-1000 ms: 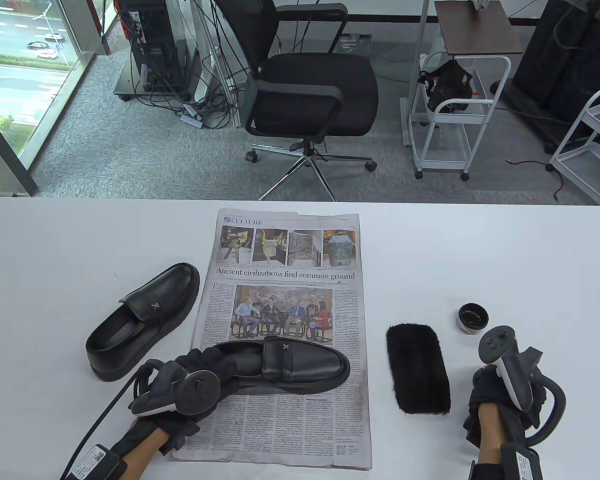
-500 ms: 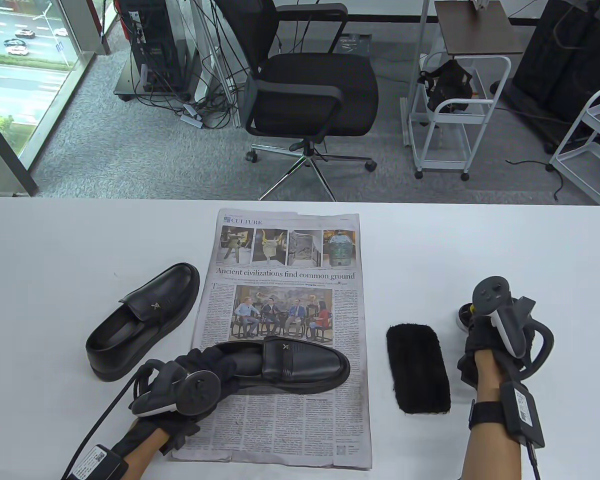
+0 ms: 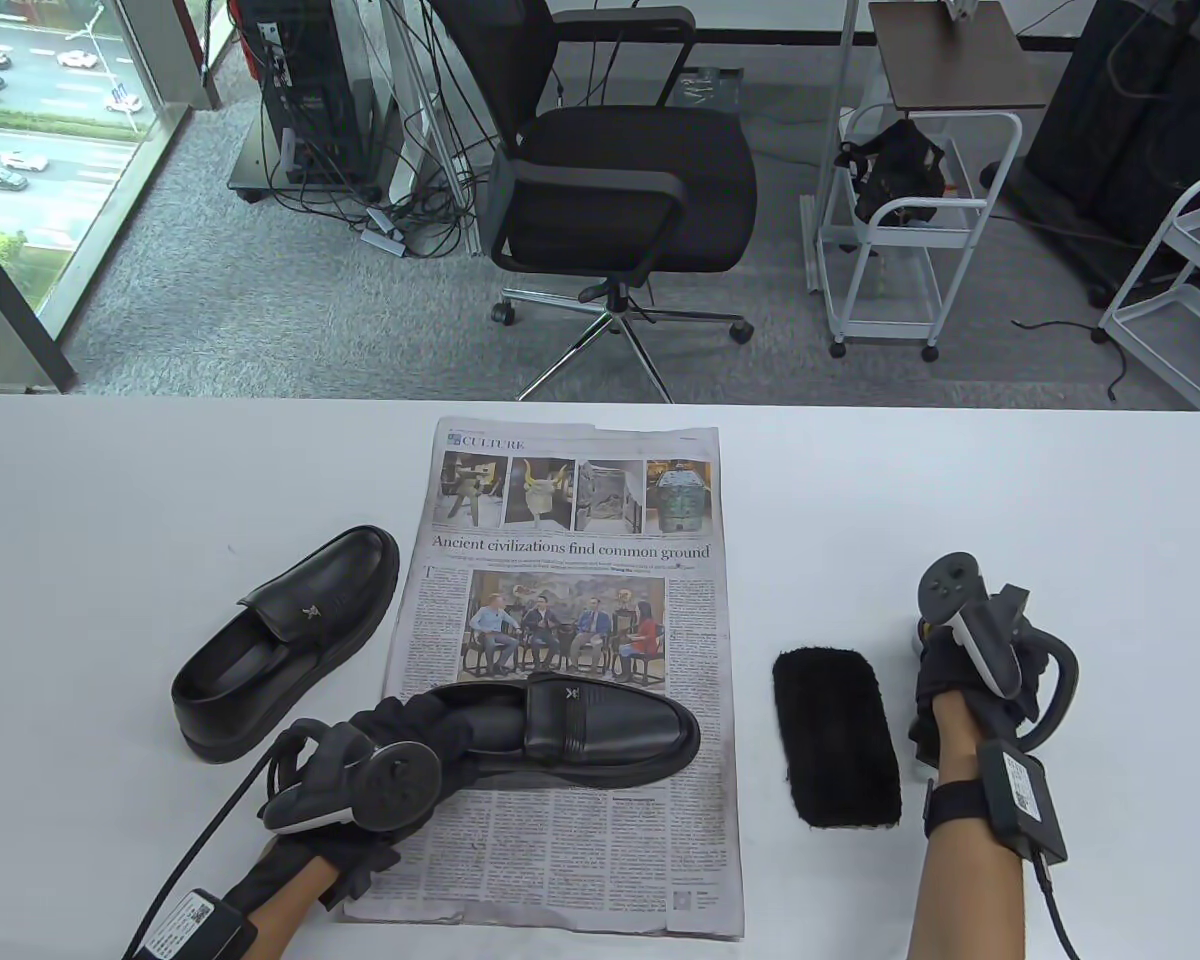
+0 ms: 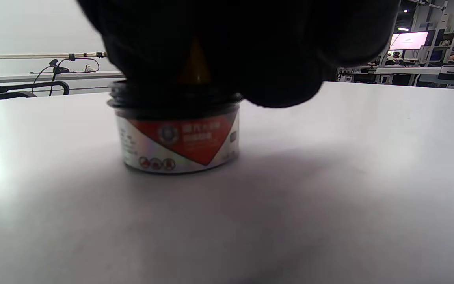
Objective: Dip and apply built-in sponge shoe polish on shoes
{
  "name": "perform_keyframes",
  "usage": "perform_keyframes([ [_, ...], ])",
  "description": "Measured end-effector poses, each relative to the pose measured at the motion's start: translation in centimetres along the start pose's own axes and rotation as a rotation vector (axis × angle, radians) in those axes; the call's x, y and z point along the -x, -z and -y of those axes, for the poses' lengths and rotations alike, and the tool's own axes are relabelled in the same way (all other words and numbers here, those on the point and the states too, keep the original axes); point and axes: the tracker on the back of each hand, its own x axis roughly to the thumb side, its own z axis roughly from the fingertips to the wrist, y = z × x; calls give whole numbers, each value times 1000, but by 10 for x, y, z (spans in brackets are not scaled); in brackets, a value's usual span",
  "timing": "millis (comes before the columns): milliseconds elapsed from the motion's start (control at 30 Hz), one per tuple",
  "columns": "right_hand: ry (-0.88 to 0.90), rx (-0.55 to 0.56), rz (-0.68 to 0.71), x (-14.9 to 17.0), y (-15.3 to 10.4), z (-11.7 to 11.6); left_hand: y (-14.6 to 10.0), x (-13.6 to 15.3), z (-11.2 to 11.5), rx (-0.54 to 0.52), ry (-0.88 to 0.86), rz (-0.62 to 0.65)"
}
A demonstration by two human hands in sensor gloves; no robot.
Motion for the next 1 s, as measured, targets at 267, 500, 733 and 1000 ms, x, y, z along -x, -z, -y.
perform_keyframes([
  [267, 2, 111, 36, -2, -15, 24, 0, 0, 0, 1, -1, 3],
  [500, 108, 157, 241, -25, -62, 61, 0, 1, 0, 0, -5, 6],
  [733, 259, -12, 584, -85, -154, 43, 0, 1, 0, 0, -6, 5],
  [1000, 394, -51, 840, -161, -233, 31, 0, 1, 0, 4, -12, 3],
])
